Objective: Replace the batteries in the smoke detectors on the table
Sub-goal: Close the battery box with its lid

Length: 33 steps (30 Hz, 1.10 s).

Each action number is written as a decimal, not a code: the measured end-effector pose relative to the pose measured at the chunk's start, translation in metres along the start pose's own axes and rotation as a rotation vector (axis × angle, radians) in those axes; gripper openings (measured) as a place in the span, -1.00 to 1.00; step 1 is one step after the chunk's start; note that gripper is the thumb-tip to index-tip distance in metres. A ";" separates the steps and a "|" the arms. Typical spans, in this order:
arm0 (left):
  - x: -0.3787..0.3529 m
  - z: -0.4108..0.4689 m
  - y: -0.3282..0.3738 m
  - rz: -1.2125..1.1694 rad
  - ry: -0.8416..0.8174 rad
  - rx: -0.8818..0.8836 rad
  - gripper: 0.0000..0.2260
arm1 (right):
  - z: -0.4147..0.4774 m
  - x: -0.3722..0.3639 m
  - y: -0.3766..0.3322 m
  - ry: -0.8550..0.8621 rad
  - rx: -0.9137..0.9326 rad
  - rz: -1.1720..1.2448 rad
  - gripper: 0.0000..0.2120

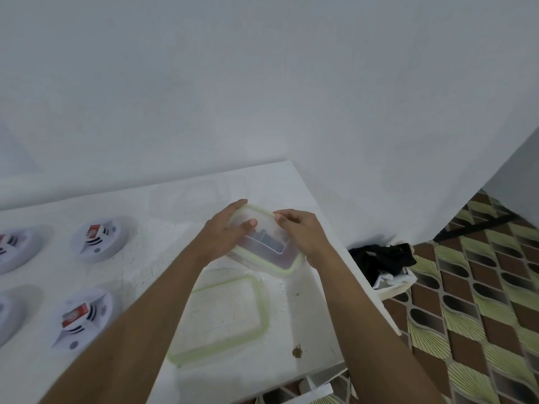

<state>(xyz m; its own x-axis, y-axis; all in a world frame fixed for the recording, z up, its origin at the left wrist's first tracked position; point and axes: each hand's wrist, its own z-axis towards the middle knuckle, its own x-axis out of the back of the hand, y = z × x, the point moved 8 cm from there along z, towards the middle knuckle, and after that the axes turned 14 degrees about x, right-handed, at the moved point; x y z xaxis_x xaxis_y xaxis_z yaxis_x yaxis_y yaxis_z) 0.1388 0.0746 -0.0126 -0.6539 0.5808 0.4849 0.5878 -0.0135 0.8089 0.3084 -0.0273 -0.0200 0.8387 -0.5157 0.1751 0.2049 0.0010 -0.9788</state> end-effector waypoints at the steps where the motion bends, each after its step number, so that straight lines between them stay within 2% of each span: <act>1: 0.000 0.000 0.002 -0.005 -0.007 -0.003 -0.43 | 0.000 0.000 -0.001 -0.004 0.000 0.004 -0.85; 3: -0.001 0.000 0.003 -0.019 -0.009 0.001 -0.46 | 0.000 0.004 -0.005 0.022 0.018 -0.024 -0.87; 6: -0.001 -0.004 0.002 -0.081 0.037 0.068 -0.46 | -0.006 0.027 -0.011 0.213 0.048 -0.087 -0.89; 9: -0.003 -0.018 0.003 -0.092 0.172 0.167 -0.39 | -0.021 0.040 -0.005 0.349 0.010 0.047 -0.76; 12: -0.011 -0.029 0.003 -0.133 0.262 0.229 -0.31 | -0.032 0.028 0.005 0.304 -0.034 0.132 -0.56; 15: -0.018 -0.030 0.008 -0.037 0.270 0.190 -0.23 | -0.031 0.013 0.009 0.265 -0.059 0.170 -0.38; 18: -0.017 -0.020 0.015 0.133 0.270 0.084 -0.13 | -0.023 0.004 0.009 0.241 -0.085 0.179 -0.40; 22: -0.018 -0.006 0.027 0.167 0.073 -0.043 -0.10 | -0.009 0.000 0.012 0.152 -0.046 0.122 -0.54; 26: -0.034 -0.007 0.026 -0.009 -0.175 -0.035 -0.15 | -0.003 0.000 0.017 0.082 -0.024 0.079 -0.63; 33: -0.038 0.005 0.011 -0.180 -0.235 0.001 -0.13 | 0.001 0.000 0.013 0.075 0.022 0.045 -0.67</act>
<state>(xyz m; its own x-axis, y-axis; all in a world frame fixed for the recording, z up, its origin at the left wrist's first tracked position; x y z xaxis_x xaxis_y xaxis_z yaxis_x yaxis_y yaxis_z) 0.1730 0.0567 -0.0238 -0.6193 0.7466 0.2428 0.4728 0.1078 0.8745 0.3113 -0.0262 -0.0324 0.8074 -0.5773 0.1214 0.1791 0.0438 -0.9829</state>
